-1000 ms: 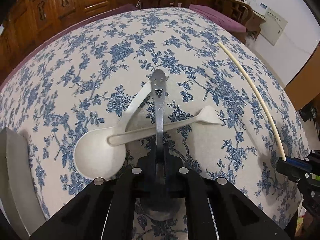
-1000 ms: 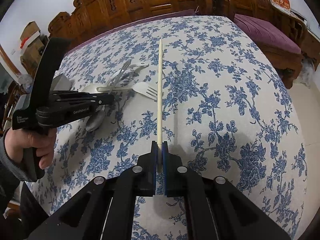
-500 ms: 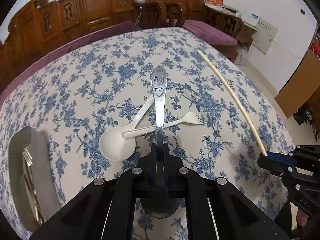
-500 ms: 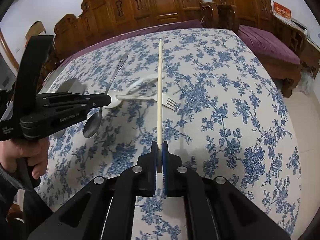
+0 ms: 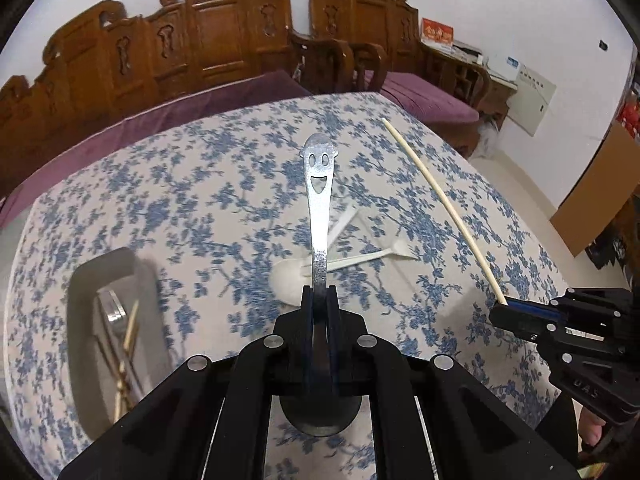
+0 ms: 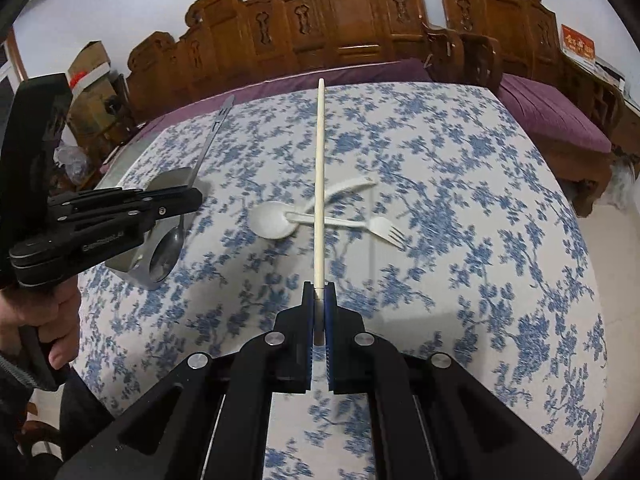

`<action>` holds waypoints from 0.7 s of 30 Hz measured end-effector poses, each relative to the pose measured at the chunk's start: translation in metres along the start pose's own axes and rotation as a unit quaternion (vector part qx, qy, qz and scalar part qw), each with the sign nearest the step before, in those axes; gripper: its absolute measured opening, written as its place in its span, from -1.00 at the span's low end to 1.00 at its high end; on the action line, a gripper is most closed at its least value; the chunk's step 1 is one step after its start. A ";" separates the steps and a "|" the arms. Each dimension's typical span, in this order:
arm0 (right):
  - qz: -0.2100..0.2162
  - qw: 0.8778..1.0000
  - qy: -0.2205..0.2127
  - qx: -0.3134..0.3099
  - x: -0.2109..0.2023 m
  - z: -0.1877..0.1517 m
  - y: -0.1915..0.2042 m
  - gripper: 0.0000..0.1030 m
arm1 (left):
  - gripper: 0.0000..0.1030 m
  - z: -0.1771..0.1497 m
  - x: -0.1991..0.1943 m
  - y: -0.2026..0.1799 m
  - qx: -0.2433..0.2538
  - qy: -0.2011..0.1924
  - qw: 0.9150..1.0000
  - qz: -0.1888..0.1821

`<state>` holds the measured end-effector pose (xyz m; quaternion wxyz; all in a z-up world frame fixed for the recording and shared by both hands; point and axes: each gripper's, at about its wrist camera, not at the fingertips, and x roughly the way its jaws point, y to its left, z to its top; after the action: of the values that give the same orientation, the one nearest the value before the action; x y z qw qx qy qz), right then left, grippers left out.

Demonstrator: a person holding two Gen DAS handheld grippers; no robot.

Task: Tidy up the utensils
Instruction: 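Carry the smiley-face spoon over the tray with the left gripper while the right carries the chopstick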

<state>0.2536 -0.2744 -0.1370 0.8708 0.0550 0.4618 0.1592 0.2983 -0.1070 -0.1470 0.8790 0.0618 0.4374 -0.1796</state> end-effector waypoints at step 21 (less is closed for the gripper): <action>0.033 0.998 0.009 -0.057 0.025 0.023 0.091 -0.89 | -0.90 -0.024 -0.045 0.111 -0.070 -0.026 0.996 0.048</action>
<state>0.2651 -0.1788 -0.1216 0.8627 0.0185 0.4577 0.2143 0.2961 0.0142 -0.1313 0.8999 0.0162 0.4222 -0.1076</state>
